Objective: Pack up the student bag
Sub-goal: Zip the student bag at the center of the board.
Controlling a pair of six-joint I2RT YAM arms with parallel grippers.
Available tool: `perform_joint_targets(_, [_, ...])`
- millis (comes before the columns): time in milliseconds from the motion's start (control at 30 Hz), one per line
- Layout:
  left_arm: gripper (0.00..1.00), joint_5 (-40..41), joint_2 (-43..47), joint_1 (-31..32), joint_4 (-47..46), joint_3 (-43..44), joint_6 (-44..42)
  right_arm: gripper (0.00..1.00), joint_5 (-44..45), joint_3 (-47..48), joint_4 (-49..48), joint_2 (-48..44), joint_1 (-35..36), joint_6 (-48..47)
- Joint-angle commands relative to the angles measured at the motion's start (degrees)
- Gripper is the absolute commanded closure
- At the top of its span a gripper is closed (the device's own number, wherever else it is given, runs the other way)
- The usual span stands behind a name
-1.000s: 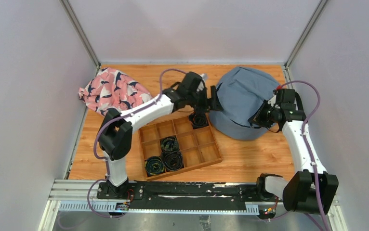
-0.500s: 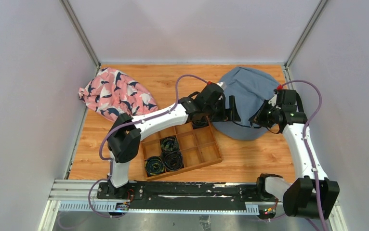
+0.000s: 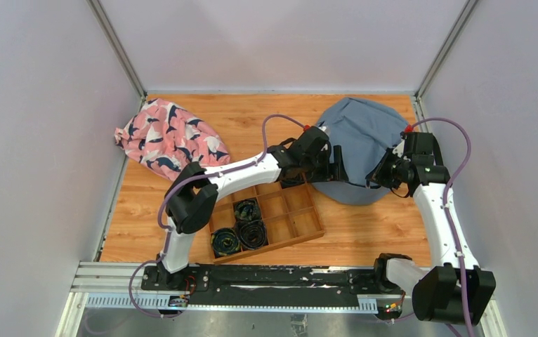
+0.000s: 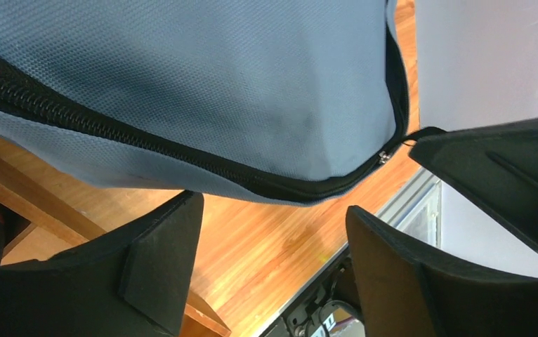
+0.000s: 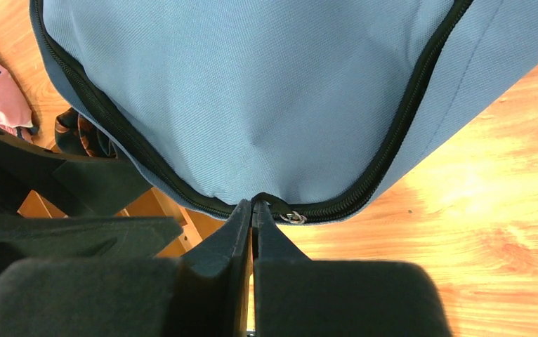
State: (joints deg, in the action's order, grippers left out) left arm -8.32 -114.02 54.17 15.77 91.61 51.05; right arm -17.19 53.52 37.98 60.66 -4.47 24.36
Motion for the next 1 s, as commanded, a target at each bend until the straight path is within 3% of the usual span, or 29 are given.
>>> perform_joint_targets(0, [0.24,1.0,-2.6,-0.6,-1.5,2.0,0.4,1.0,1.6,1.8,1.3,-0.9,0.8,-1.1])
perform_joint_targets(267, [0.42,0.5,-3.5,-0.9,-3.7,1.5,-0.1,1.0,0.8,2.3,1.1,-0.7,0.7,-2.4])
perform_joint_targets(333, [0.53,0.9,-3.5,-1.3,-3.6,1.8,-0.3,1.0,0.8,2.2,1.0,-0.6,0.8,-2.5])
perform_joint_targets(467, [0.89,-0.3,-3.2,-2.5,-4.0,1.6,0.0,1.0,0.7,1.9,1.0,-0.2,0.8,-2.5])
perform_joint_targets(500, [0.94,-1.0,-3.1,-2.8,-4.6,1.3,-0.1,1.0,0.6,1.8,0.9,0.0,0.8,-2.5])
perform_joint_targets(600, [1.0,-2.6,-2.8,-3.6,-7.1,-0.3,-0.3,1.0,0.2,2.2,0.9,0.2,0.8,-3.2])
perform_joint_targets(700, [1.0,-3.3,-2.8,-4.4,-6.2,-0.3,-1.6,1.0,2.5,3.0,1.8,0.2,0.8,-3.8])
perform_joint_targets(833, [1.0,-4.0,-0.6,-6.9,-6.3,-3.1,-2.6,1.0,13.8,2.1,3.9,-0.9,0.5,-2.1])
perform_joint_targets(967, [1.0,-3.4,1.0,-10.0,-3.9,-3.4,-7.8,1.0,16.9,0.0,3.9,-1.2,-1.0,-1.1])
